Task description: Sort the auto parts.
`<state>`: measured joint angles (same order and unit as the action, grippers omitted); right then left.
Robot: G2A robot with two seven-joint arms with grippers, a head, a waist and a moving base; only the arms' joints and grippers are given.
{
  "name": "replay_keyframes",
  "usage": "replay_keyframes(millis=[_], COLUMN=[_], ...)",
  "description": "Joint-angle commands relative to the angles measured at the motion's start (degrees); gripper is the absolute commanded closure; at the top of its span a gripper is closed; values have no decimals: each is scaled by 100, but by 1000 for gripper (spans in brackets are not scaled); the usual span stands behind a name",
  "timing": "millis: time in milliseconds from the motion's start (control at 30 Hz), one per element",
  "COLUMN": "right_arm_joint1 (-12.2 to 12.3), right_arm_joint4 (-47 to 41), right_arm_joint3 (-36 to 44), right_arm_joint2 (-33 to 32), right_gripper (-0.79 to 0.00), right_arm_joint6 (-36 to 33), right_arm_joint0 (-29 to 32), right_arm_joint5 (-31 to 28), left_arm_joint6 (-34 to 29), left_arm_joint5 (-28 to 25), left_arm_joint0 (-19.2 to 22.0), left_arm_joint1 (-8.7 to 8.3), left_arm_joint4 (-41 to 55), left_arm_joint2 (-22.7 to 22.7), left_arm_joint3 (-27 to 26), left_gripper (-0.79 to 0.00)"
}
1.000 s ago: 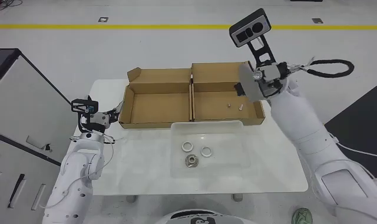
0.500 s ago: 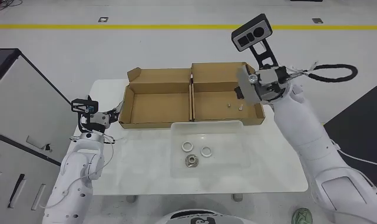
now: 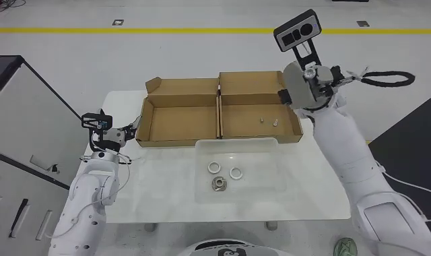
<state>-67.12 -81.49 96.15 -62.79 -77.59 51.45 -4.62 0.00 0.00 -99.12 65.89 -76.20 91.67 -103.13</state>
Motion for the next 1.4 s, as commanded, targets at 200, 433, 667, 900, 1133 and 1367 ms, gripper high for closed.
replay_keyframes(millis=[200,433,667,900,1133,1367], right_arm_joint1=[27,-75,-183,-190,-190,-169], right_arm_joint4=[832,42,-513,-514,-514,-139], right_arm_joint3=[127,159,118,106,106,133], right_arm_joint2=[-183,-136,-81,-79,-79,-157], right_gripper=[0,0,0,0,0,0], right_arm_joint6=[120,32,-117,-142,-142,76], right_arm_joint0=[57,191,223,213,213,216], right_arm_joint5=[199,175,232,246,246,231], left_arm_joint6=[0,0,0,0,0,0], left_arm_joint5=[0,0,0,0,0,0], left_arm_joint0=[0,0,0,0,0,0], left_arm_joint1=[0,0,0,0,0,0], left_arm_joint4=[0,0,0,0,0,0], left_arm_joint2=[0,0,0,0,0,0], left_arm_joint3=[0,0,0,0,0,0], left_gripper=[-785,-785,-785,-785,-785,-785])
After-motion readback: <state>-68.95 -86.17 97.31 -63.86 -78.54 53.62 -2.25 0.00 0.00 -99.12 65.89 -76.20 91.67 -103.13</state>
